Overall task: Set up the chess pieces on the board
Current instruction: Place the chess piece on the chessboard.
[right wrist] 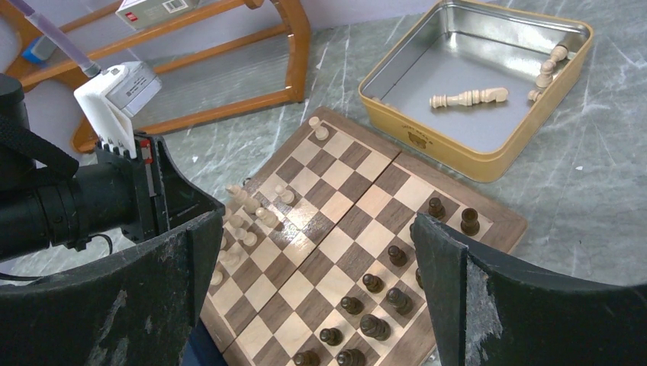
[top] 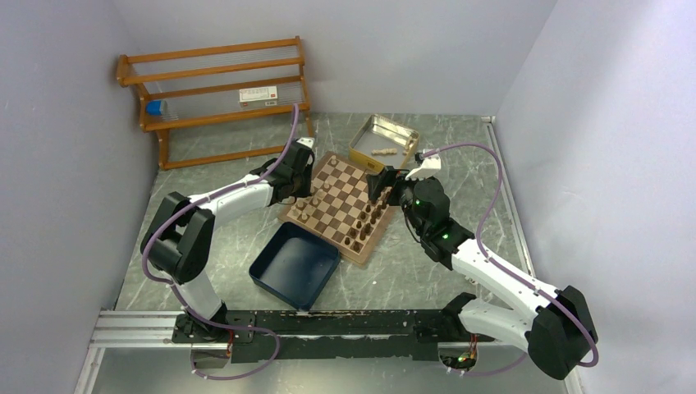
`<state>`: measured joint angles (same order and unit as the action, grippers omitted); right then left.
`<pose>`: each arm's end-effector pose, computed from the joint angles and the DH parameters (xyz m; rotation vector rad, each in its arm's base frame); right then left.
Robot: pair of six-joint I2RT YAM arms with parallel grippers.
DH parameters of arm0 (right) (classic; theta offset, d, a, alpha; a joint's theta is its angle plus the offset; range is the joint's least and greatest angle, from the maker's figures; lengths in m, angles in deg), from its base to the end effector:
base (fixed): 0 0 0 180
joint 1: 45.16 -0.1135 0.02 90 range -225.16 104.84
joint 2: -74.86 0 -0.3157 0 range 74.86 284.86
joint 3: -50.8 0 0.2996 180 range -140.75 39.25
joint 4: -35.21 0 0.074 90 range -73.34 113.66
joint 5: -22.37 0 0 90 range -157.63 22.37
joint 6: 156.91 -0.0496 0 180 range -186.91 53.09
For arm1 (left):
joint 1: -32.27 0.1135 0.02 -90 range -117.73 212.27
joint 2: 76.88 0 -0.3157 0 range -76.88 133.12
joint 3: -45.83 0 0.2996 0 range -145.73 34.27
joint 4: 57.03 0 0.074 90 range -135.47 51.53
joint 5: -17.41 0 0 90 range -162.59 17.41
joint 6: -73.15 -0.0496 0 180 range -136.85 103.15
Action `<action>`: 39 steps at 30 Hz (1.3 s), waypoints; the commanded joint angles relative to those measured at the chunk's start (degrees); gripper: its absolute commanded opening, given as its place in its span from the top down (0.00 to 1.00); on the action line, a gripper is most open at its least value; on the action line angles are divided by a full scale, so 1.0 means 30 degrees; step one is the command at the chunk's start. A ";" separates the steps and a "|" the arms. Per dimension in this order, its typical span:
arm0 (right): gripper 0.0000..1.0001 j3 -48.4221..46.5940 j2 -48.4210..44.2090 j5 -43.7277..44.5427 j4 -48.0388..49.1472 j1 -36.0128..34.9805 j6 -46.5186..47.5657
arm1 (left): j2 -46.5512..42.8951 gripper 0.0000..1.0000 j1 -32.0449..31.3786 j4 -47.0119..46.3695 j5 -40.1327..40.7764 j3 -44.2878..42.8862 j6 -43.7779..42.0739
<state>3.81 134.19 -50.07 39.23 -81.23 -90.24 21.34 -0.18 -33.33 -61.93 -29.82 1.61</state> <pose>0.2284 0.1478 0.3035 0.0374 1.7350 0.5059 0.3649 -0.2212 0.2223 0.2004 2.3619 -0.2090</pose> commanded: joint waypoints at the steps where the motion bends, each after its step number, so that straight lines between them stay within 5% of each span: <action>1: 0.00 0.0256 -0.0360 0.0326 0.0526 0.0008 0.0080 | 0.0285 0.88 0.0112 -0.0695 -0.0117 0.0057 0.0088; 39: 0.00 0.0402 -0.0360 0.0286 0.0710 0.0011 0.0044 | 0.0151 0.76 0.0097 -0.0228 0.0304 -0.0089 -0.0085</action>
<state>4.27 133.92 -50.07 39.67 -81.23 -90.22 21.90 -0.18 -33.42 -61.80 -29.80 1.59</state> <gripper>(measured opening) 0.997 0.232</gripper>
